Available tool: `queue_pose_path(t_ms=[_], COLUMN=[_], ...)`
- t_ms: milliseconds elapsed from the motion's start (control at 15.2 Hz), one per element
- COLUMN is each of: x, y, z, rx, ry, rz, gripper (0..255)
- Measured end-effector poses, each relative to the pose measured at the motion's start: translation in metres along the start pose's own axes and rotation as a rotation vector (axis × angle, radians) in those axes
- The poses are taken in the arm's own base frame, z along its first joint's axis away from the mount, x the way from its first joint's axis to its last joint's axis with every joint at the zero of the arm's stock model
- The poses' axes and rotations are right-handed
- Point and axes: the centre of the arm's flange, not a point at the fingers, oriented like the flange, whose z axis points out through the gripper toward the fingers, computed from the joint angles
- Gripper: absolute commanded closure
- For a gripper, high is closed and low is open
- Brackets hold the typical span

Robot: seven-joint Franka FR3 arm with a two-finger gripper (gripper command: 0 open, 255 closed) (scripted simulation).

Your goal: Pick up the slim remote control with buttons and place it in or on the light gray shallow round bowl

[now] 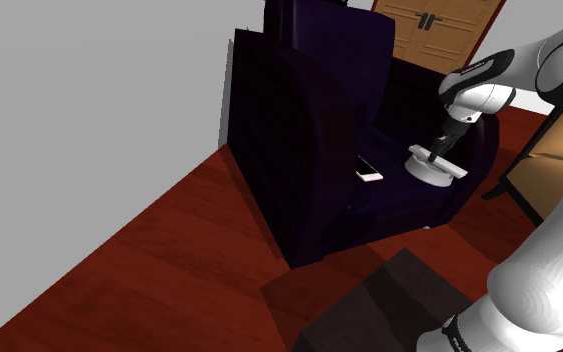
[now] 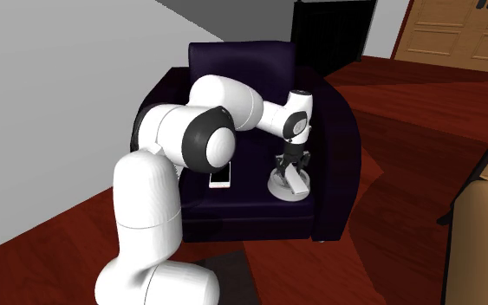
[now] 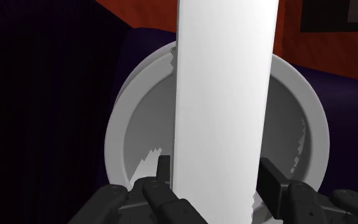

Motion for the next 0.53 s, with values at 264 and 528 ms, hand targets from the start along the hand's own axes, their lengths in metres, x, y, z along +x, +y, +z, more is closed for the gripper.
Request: queue_pose_path(t_ms=[264,528], x=[0.0000,0.0000], y=[0.0001,0.0001], z=[0.0003,0.0003], rx=[0.000,0.000], ry=[0.000,0.000], rz=[0.000,0.000], gripper=[0,0])
